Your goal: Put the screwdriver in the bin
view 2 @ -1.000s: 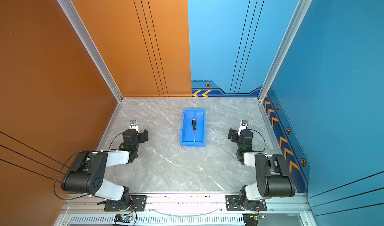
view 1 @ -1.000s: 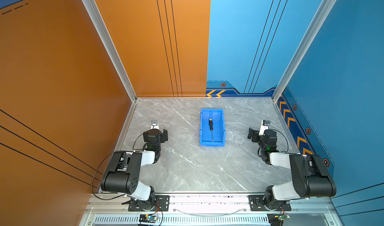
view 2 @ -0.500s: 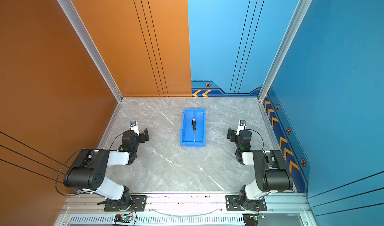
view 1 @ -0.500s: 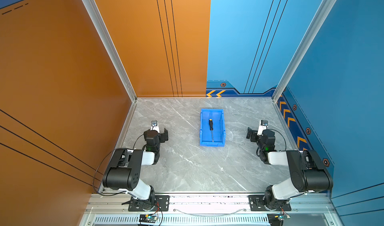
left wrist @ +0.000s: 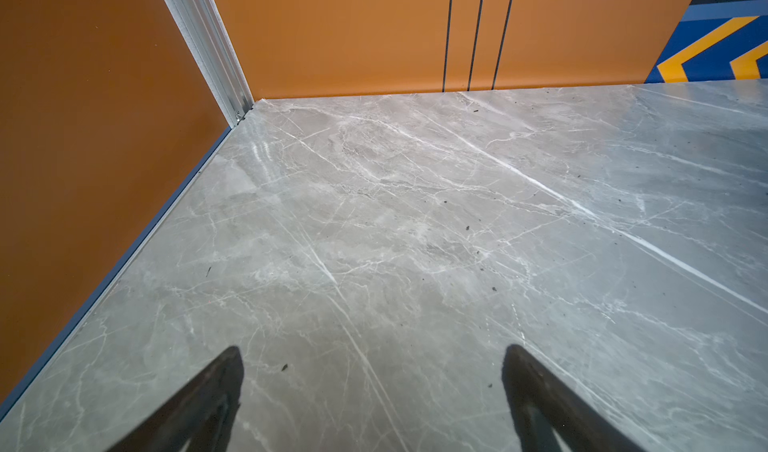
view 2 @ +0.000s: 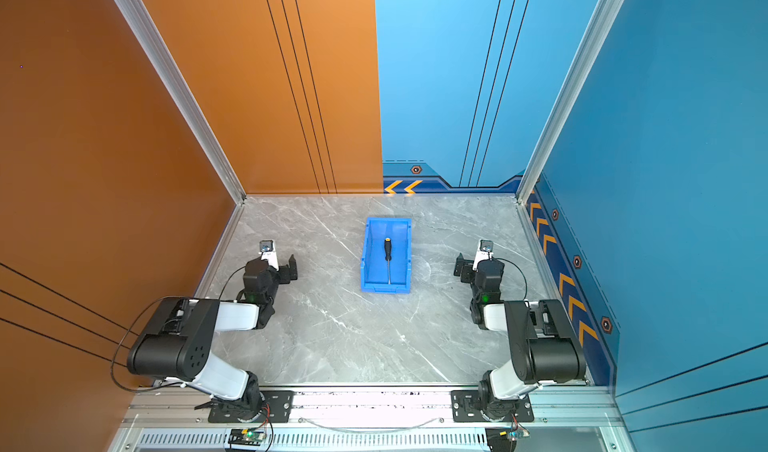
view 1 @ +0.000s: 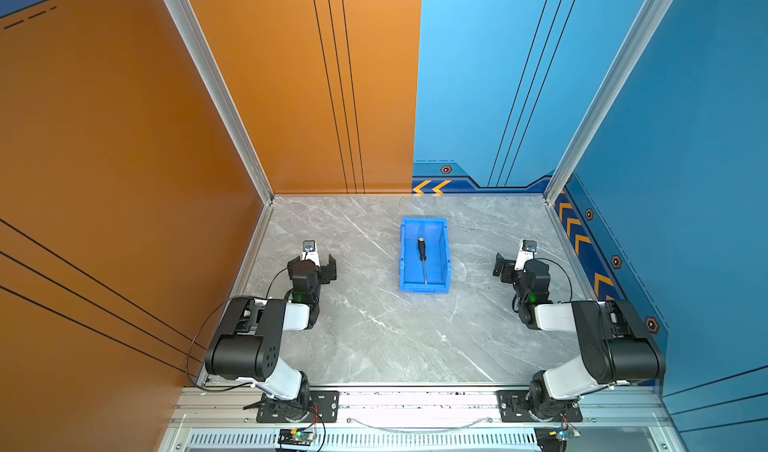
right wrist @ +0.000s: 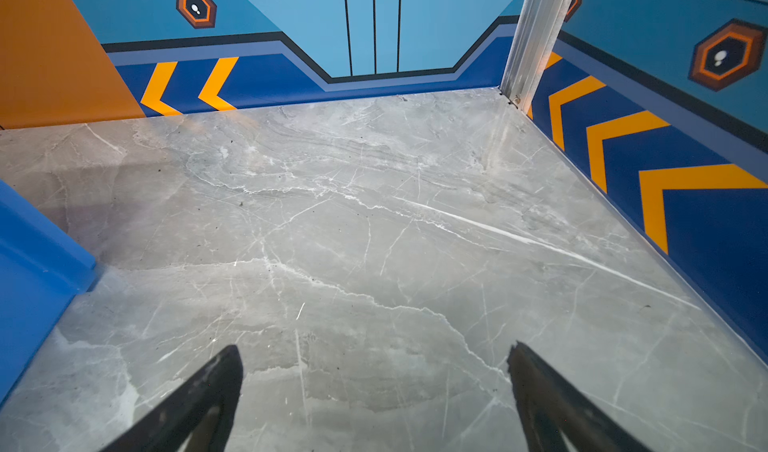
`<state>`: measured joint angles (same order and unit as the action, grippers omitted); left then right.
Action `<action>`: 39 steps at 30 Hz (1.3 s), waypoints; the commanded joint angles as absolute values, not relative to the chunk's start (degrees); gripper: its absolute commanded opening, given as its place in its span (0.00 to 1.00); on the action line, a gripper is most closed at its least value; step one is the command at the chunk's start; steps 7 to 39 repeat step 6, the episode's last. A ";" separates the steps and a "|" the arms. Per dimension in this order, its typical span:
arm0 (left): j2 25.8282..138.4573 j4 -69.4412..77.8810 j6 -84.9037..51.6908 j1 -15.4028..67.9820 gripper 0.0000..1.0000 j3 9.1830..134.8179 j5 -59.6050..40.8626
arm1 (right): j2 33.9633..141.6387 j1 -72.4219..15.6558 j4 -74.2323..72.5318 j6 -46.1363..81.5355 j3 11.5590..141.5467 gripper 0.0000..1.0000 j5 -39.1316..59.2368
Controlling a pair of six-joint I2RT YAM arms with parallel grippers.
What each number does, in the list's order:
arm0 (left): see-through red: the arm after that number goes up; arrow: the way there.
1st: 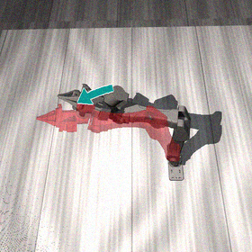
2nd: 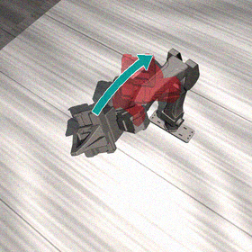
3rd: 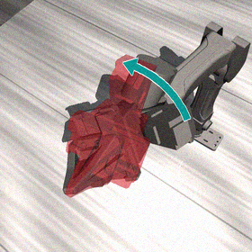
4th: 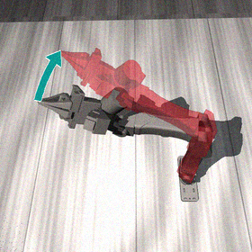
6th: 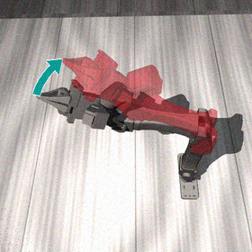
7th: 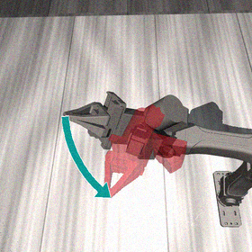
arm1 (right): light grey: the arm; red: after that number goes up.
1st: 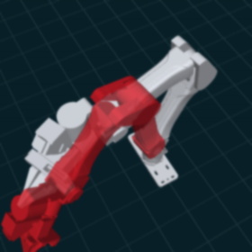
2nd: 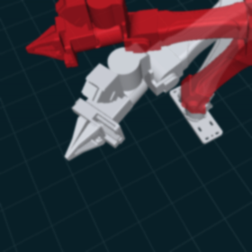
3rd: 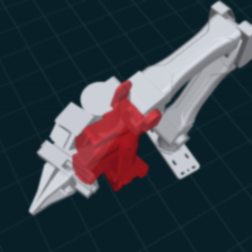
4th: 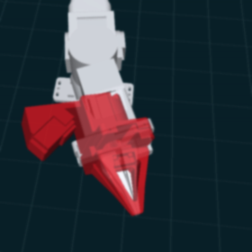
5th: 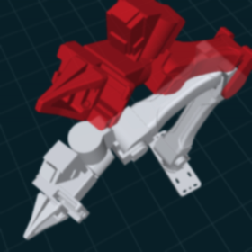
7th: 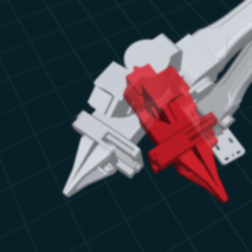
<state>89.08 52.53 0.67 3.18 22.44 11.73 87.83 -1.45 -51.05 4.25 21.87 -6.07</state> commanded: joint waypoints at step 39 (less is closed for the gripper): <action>89.53 53.40 1.36 3.25 0.98 21.46 11.21 | 88.60 -1.10 -52.56 4.03 21.09 1.00 -6.24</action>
